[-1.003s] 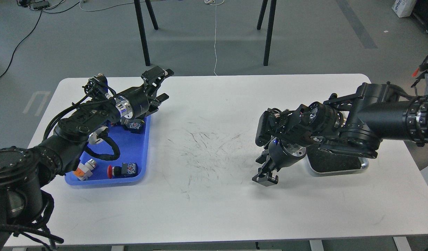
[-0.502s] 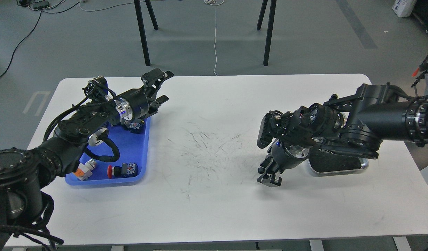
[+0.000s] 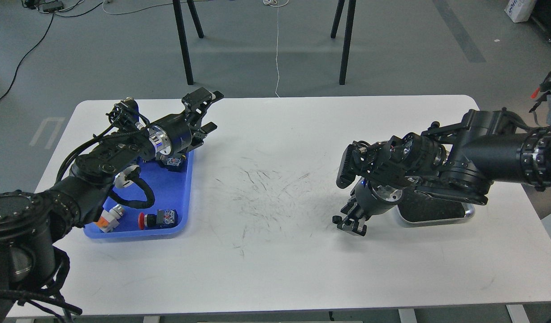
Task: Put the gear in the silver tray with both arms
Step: 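Lower the right gripper onto the gear and grasp it, then lift the gear with the right gripper over the silver tray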
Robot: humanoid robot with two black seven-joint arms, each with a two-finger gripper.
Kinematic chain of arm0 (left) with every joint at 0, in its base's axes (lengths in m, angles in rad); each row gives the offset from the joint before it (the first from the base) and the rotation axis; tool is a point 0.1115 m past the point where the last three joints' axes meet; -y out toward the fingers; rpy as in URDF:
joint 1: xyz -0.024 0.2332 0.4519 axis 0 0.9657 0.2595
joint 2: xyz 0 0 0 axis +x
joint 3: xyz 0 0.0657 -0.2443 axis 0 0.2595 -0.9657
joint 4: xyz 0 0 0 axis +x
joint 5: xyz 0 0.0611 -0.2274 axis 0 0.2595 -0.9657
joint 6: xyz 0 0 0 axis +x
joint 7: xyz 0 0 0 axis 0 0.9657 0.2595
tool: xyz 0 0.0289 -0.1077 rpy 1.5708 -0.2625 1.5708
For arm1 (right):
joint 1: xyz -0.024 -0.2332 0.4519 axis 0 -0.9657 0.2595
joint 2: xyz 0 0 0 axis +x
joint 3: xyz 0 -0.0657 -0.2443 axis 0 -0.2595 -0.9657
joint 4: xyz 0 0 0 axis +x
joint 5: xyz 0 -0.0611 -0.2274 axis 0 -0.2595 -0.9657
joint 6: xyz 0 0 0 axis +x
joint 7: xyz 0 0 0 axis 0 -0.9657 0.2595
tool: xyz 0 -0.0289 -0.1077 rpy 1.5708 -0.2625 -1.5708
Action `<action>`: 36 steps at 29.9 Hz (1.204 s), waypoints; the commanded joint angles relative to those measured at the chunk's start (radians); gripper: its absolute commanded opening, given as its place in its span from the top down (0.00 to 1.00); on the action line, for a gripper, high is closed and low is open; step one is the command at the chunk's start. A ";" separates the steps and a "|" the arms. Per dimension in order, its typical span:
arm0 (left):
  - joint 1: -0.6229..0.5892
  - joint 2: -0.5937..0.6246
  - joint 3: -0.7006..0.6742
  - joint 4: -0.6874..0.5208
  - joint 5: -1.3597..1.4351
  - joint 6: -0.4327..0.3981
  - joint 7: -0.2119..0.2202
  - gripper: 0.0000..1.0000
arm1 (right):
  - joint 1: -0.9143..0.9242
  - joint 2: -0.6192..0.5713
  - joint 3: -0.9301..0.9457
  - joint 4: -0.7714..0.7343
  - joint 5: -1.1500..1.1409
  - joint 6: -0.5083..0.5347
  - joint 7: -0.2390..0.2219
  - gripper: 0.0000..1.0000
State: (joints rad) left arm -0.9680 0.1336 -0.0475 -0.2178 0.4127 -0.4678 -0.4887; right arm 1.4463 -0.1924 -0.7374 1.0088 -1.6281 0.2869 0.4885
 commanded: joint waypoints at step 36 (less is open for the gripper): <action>-0.001 -0.002 0.003 0.000 0.015 0.000 0.000 0.00 | 0.034 -0.001 0.010 -0.041 0.011 -0.002 0.000 0.98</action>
State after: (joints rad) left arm -0.9700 0.1319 -0.0460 -0.2179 0.4276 -0.4663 -0.4887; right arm 1.4784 -0.1737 -0.7258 0.9890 -1.6170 0.2853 0.4886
